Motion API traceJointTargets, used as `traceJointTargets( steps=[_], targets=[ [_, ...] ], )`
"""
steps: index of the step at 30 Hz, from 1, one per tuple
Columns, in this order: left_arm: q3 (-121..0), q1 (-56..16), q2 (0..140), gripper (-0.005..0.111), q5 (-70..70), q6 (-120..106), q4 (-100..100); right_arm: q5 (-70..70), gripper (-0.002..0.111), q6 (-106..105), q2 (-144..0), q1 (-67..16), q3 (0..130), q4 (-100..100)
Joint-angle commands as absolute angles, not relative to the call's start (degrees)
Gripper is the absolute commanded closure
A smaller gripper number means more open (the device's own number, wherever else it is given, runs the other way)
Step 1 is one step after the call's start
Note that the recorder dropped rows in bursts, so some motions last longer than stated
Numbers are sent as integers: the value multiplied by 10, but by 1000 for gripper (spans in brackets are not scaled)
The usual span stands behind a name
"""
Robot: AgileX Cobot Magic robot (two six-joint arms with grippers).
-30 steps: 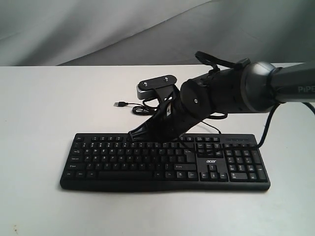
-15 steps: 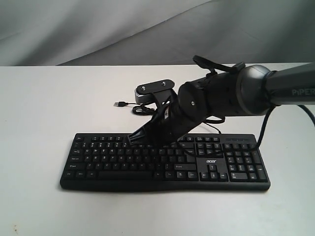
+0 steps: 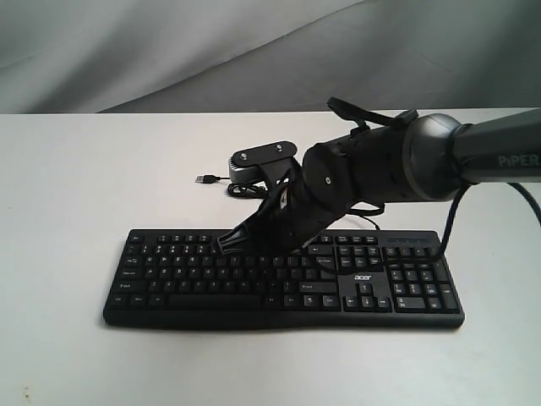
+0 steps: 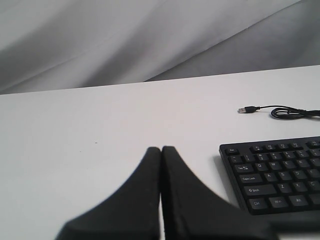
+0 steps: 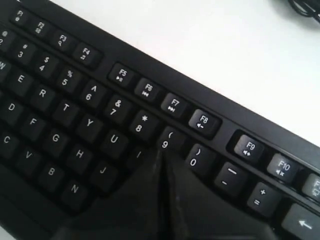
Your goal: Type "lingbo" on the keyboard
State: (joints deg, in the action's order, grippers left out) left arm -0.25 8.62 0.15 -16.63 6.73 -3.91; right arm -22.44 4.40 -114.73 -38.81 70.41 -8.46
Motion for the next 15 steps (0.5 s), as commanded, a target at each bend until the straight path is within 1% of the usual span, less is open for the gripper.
traceJointTargets(
  steps=[1,15],
  targets=[
    [0,87,0,106,-164,70,-34,-225,108,48,-1158,-389,701,-88],
    [0,87,0,106,-164,70,-34,-227,108,48,-1175,-389,701,-97]
  ],
)
